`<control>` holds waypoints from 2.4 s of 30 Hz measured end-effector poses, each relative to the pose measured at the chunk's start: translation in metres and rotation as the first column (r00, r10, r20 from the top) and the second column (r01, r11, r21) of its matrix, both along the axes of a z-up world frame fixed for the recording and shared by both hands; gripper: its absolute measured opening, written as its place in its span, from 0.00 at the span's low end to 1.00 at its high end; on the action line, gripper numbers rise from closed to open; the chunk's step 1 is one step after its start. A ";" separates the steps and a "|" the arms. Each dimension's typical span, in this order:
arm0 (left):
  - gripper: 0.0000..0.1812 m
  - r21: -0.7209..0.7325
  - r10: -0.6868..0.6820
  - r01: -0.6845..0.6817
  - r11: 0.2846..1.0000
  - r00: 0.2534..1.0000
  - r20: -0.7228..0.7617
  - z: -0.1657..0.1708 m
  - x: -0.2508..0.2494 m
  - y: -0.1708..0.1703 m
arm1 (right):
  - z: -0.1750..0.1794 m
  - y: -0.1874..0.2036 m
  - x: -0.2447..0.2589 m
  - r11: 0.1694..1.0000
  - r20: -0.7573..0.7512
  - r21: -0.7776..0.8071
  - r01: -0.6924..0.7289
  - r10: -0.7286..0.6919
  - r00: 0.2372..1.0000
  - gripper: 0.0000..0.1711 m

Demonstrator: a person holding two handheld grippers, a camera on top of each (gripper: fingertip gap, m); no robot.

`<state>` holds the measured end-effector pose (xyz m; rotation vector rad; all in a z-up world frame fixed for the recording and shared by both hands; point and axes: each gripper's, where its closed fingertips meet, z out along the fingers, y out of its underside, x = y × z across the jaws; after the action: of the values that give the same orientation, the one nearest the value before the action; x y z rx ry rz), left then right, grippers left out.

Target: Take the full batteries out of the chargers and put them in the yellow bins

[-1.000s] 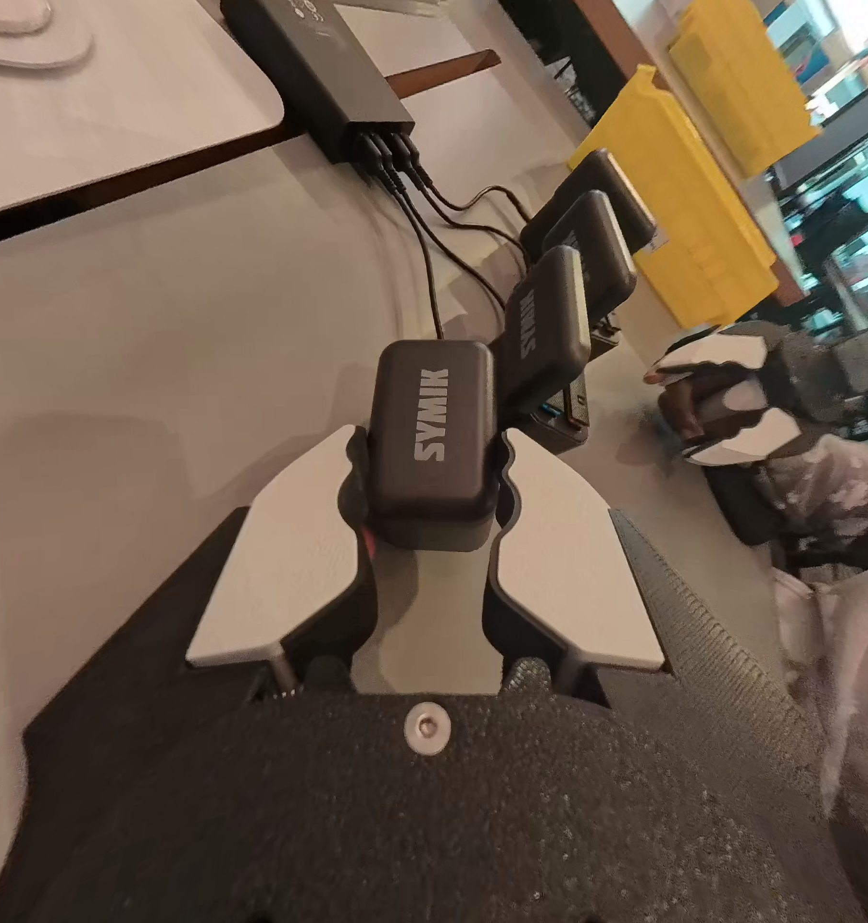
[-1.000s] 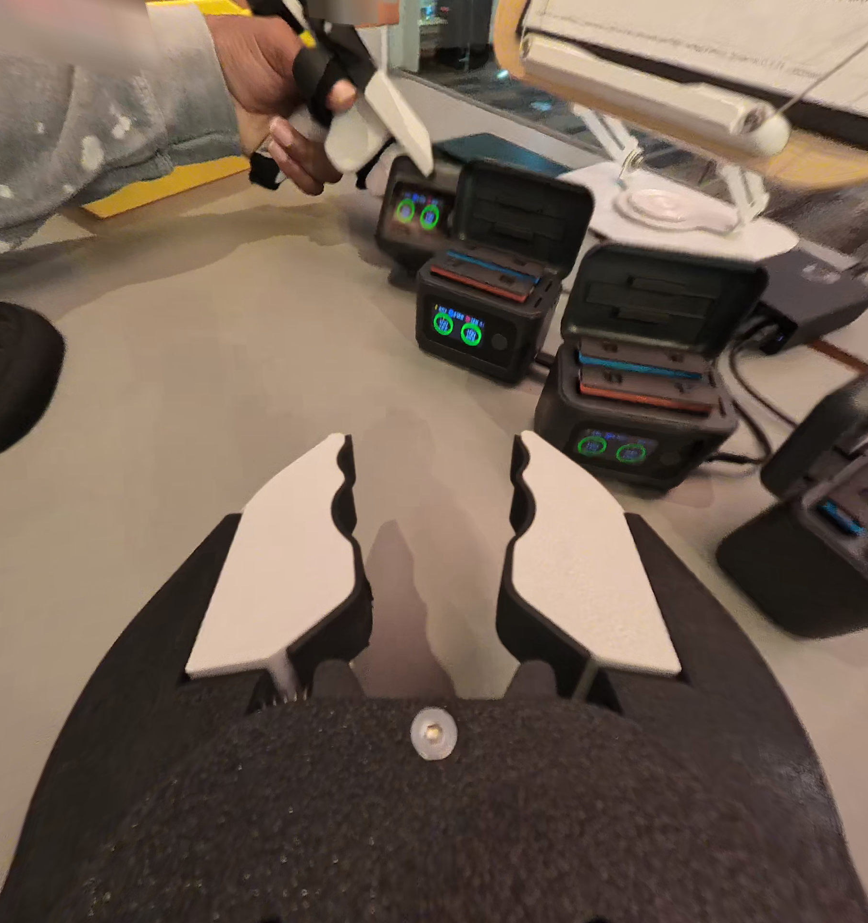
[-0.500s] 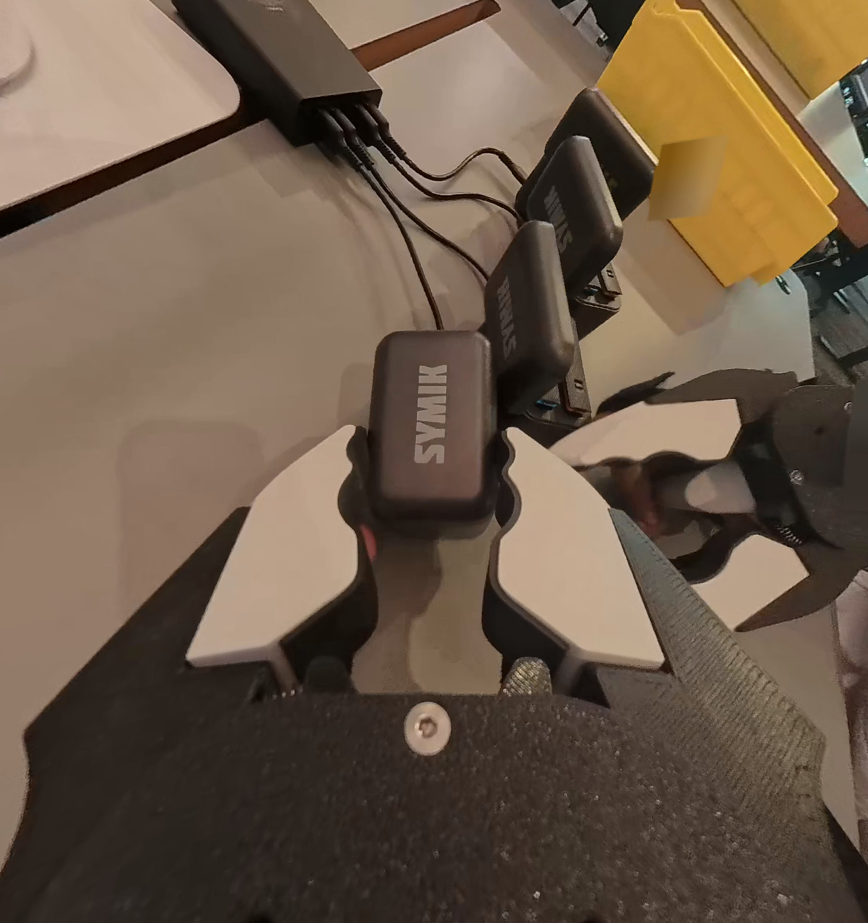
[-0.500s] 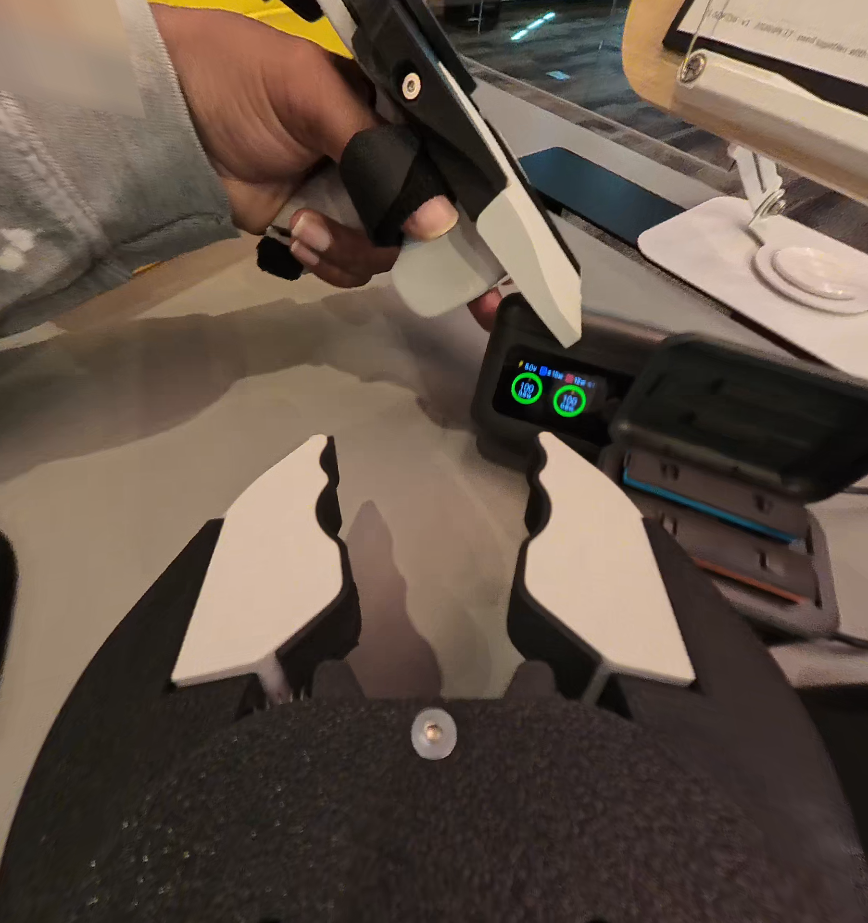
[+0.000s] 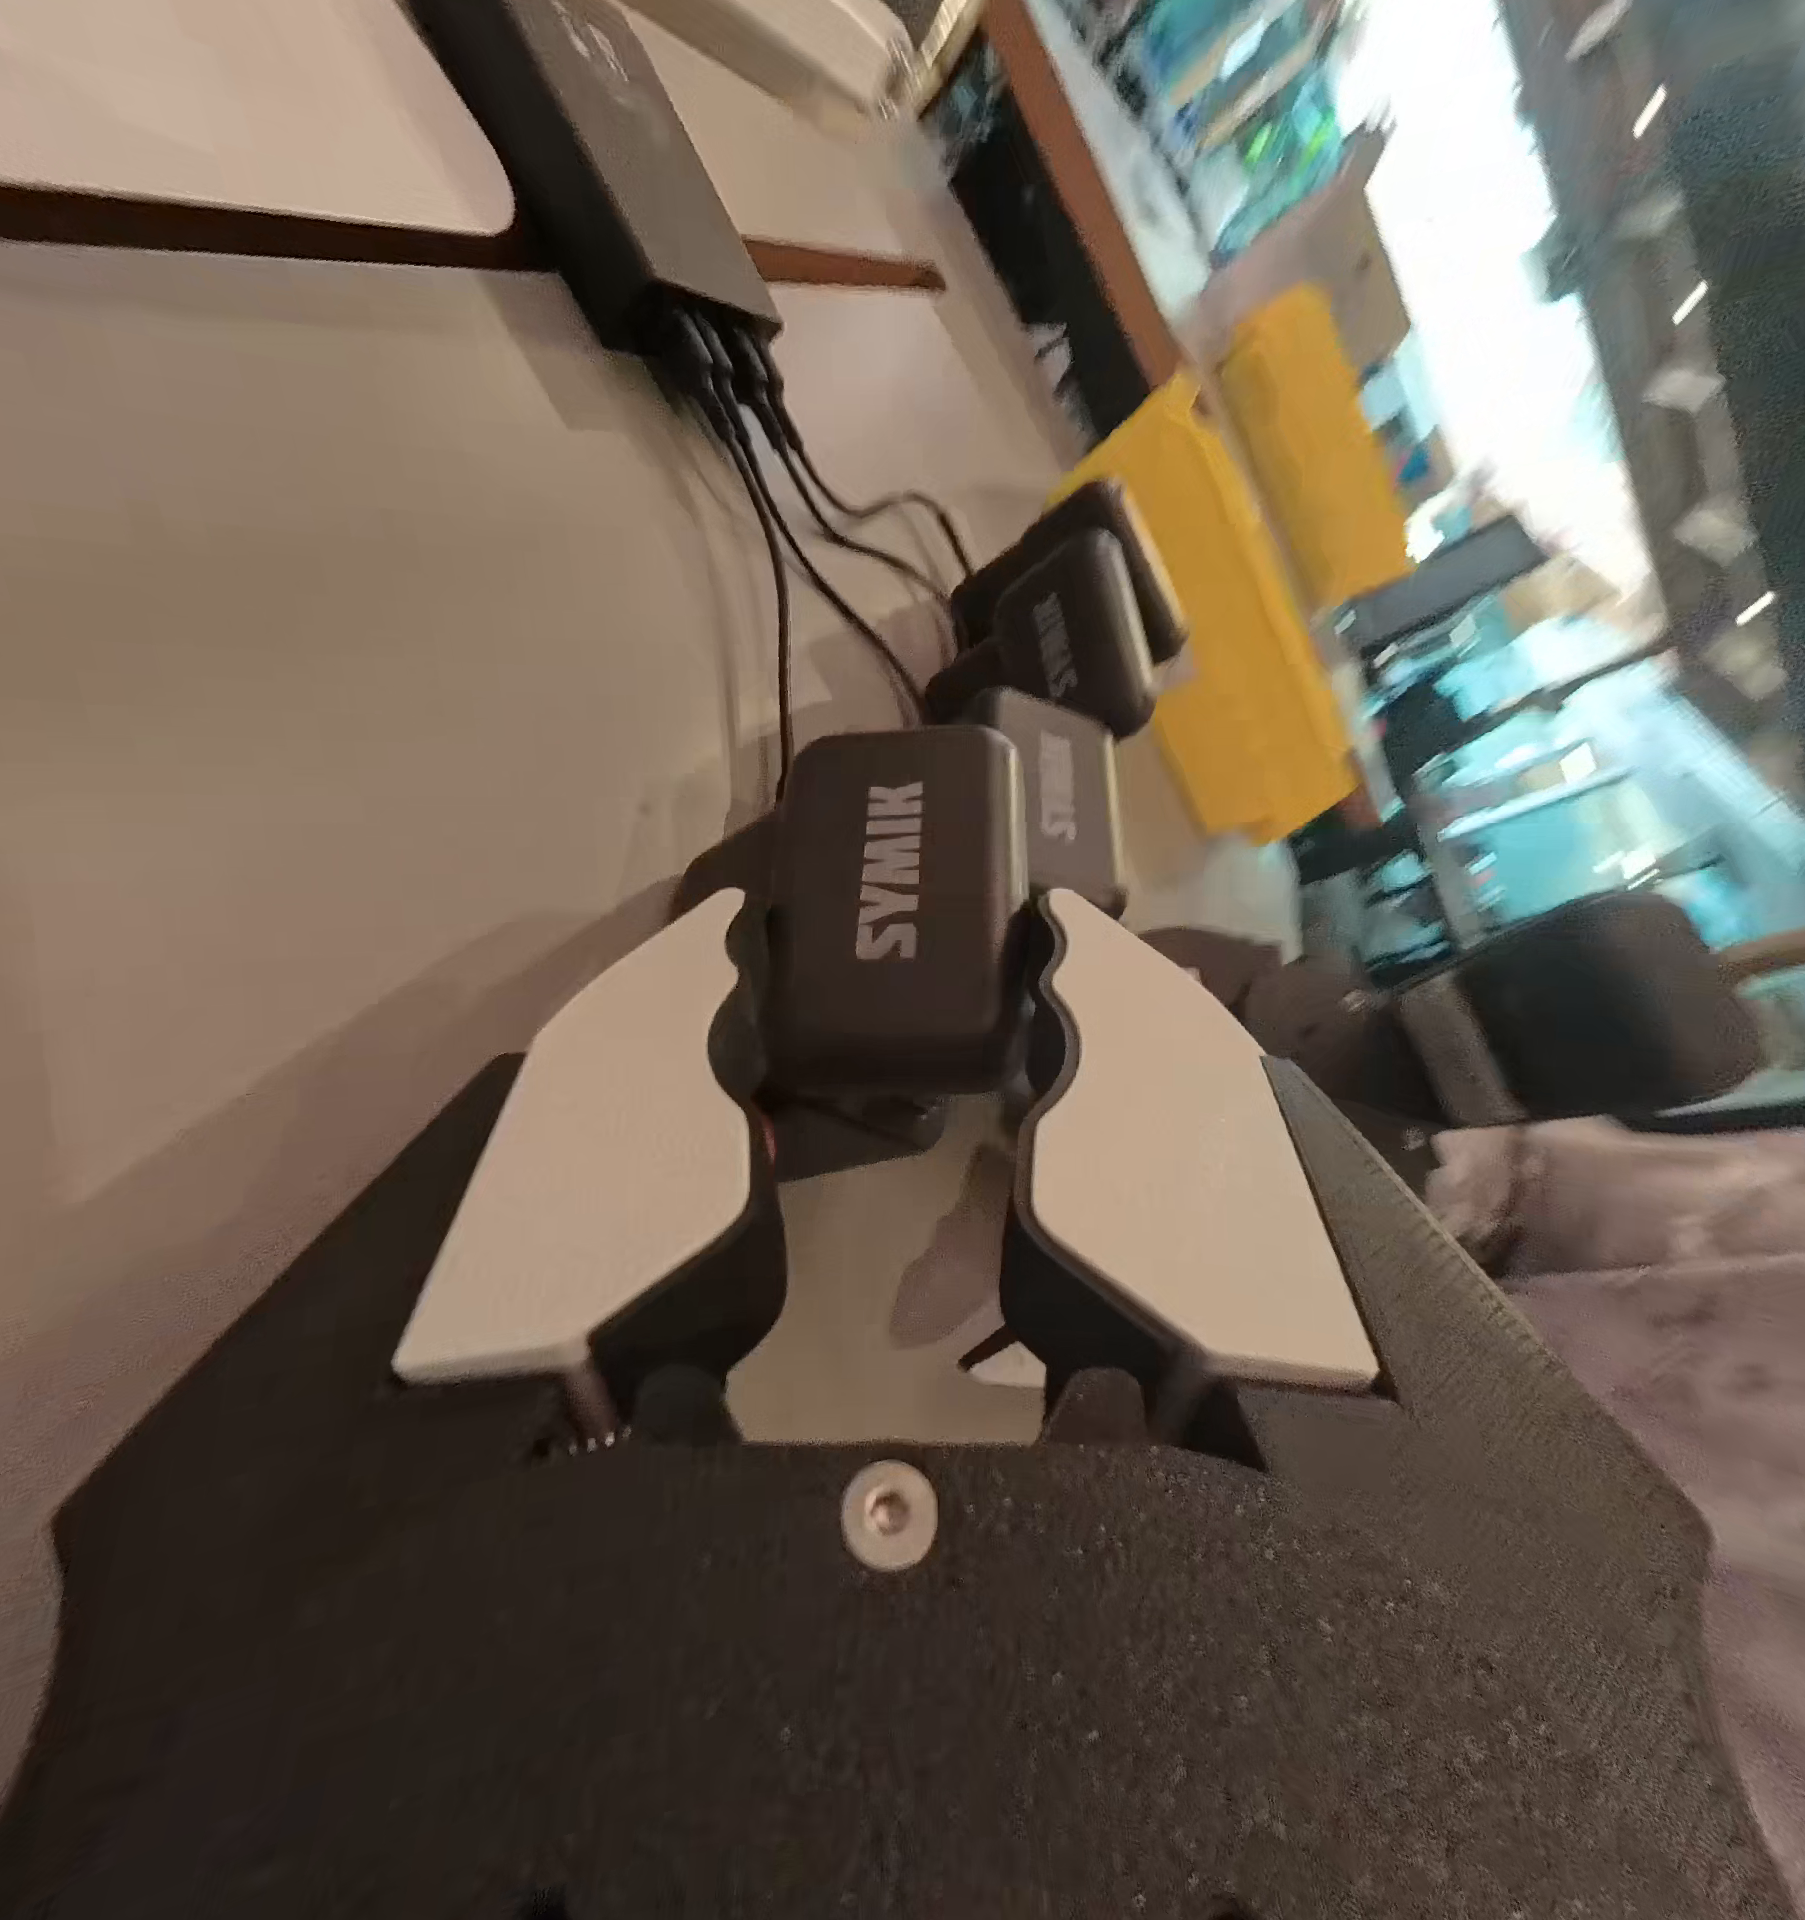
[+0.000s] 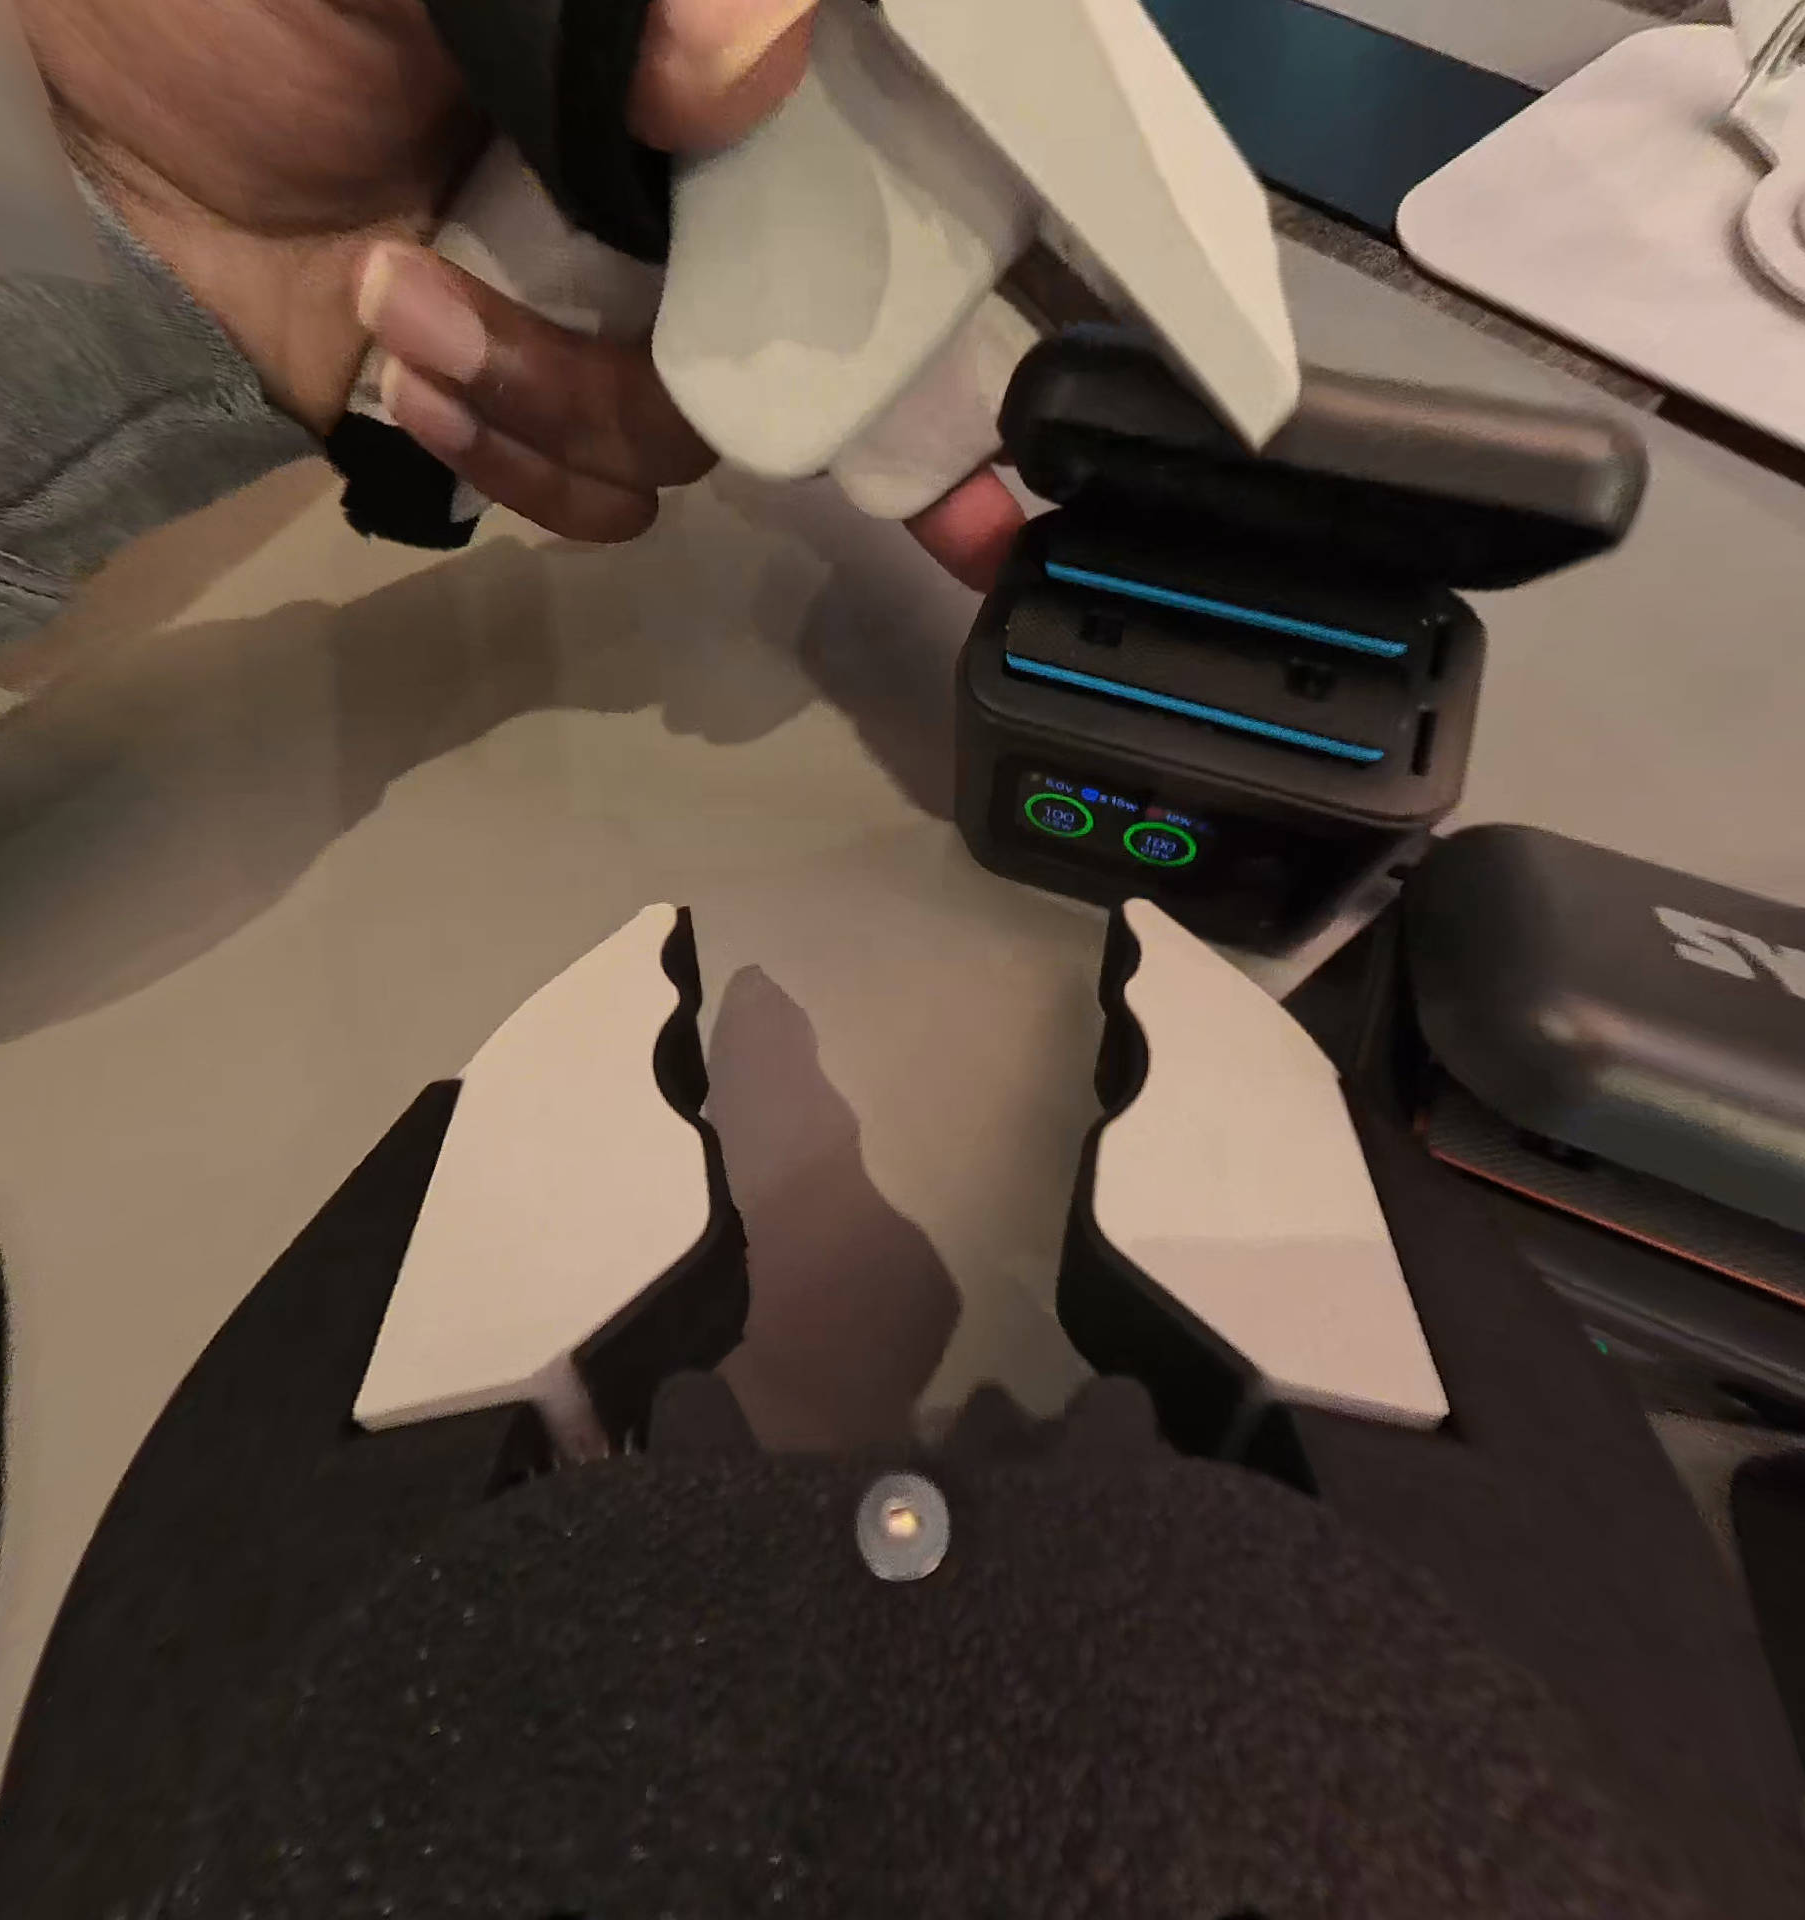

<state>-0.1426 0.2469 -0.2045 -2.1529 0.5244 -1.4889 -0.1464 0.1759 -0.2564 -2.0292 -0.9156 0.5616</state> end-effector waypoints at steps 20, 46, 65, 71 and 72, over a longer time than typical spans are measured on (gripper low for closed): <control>0.24 0.539 0.530 -0.357 0.763 0.823 -0.205 0.042 -0.059 0.033 | 0.060 -0.030 0.060 0.995 -0.226 0.095 0.005 0.017 0.974 0.43; 0.54 0.554 0.347 0.051 0.831 0.732 -0.587 -0.067 0.003 -0.009 | 0.093 -0.025 0.112 0.938 -0.298 0.311 0.152 -0.055 0.953 0.43; 0.34 0.593 0.344 0.076 0.802 0.753 -0.561 -0.061 0.024 -0.028 | 0.066 0.003 0.054 0.964 -0.141 0.165 0.207 -0.185 0.973 0.40; 0.35 0.591 0.353 0.064 0.804 0.749 -0.561 -0.061 0.023 -0.027 | 0.049 0.030 0.037 0.977 0.122 0.075 0.198 -0.206 0.971 0.42; 0.35 0.592 0.354 0.064 0.803 0.749 -0.561 -0.061 0.023 -0.027 | 0.044 0.032 0.036 0.981 0.183 0.056 0.187 -0.194 0.964 0.42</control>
<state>-0.1200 0.2198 -0.2652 -2.0668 0.8750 -0.3311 -0.1107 0.2076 -0.2122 -2.1331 -0.8202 0.2489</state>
